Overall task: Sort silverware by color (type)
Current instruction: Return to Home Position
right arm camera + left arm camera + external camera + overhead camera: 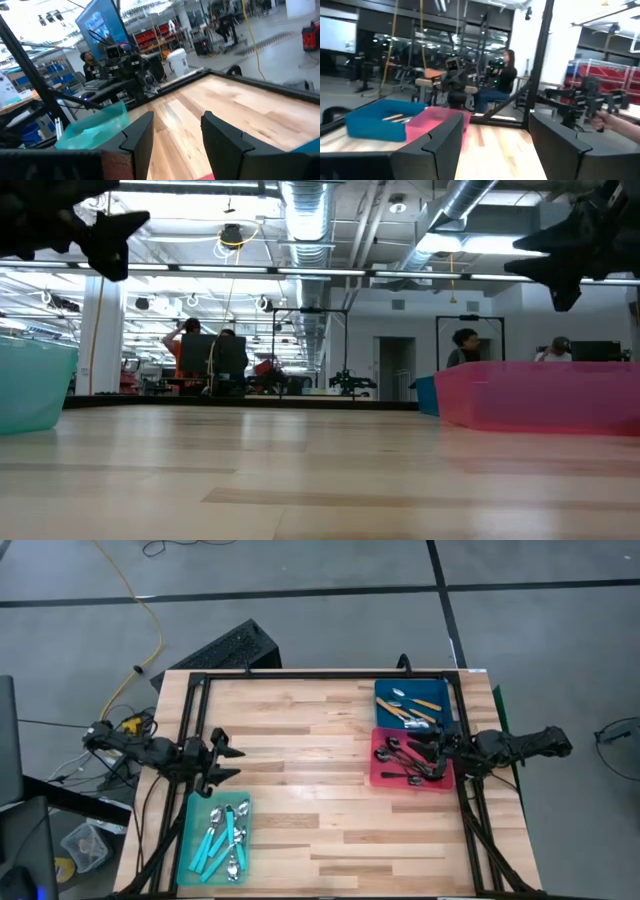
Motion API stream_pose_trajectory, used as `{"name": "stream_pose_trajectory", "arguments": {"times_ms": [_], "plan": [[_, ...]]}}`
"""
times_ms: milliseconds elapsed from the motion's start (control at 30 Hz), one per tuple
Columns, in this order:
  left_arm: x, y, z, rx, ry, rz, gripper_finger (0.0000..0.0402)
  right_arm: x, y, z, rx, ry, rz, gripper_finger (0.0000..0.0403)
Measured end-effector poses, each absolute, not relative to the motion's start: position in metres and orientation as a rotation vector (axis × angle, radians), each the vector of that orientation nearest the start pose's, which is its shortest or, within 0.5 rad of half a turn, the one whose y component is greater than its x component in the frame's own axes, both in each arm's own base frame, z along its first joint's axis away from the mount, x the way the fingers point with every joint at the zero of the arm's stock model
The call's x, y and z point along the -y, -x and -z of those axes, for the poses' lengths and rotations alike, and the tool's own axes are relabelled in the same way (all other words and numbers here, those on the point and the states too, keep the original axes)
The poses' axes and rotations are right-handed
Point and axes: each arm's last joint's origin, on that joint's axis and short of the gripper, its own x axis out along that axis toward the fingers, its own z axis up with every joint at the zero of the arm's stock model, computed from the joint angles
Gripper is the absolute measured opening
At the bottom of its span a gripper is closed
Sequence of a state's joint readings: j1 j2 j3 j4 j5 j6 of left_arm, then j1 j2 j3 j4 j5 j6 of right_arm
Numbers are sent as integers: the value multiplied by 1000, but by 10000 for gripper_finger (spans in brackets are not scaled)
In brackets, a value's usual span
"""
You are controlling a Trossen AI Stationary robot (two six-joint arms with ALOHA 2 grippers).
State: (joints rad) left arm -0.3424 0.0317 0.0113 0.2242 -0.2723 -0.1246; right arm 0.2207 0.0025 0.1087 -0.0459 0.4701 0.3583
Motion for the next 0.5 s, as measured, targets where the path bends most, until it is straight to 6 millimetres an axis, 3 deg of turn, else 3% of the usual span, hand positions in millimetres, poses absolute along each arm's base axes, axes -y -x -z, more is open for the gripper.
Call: {"name": "stream_pose_trajectory", "arguments": {"times_ms": [167,500], "plan": [[25,-93,-185,180,172,88,213,-8,-94,-175,134,-354,231,185],[30,-93,-185,175,104,233,213,-12,-95,-174,96,-304,100,185]]}}
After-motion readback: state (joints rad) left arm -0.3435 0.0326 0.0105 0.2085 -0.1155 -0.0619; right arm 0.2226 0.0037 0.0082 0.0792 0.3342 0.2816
